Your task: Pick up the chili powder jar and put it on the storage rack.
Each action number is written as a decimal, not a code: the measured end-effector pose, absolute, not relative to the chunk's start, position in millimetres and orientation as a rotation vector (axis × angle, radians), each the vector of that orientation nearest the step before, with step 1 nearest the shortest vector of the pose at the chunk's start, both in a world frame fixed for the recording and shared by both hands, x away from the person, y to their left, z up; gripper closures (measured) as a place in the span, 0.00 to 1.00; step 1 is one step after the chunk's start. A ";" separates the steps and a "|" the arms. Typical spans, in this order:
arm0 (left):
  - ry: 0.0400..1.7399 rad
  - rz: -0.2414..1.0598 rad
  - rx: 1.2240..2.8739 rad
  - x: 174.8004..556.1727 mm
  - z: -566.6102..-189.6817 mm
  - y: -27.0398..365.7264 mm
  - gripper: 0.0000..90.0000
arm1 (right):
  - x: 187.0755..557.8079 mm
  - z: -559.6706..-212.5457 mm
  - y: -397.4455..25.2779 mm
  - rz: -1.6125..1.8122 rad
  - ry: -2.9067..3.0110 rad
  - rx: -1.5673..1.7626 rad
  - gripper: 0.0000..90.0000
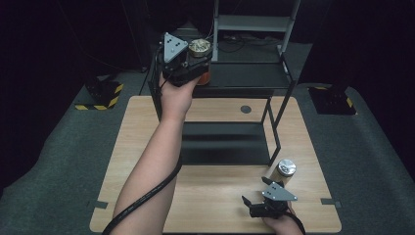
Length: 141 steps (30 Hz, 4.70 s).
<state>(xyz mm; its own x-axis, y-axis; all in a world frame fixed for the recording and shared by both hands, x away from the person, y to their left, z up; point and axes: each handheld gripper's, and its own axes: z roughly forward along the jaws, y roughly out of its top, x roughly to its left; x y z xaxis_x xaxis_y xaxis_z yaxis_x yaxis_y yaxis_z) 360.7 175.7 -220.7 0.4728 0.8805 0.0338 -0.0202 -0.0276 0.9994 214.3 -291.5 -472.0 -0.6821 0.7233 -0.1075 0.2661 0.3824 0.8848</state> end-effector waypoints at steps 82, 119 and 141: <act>0.800 0.911 1.430 257.5 -245.2 203.6 0.00 | 214.6 -471.2 -289.9 1.239 2.174 0.830 0.00; 0.842 0.864 1.547 209.4 -322.9 218.0 0.00 | 214.5 -470.2 -287.8 1.224 2.181 0.823 0.00; 0.903 0.756 1.677 199.5 -404.6 219.3 0.00 | 214.2 -470.0 -286.6 1.216 2.180 0.821 0.00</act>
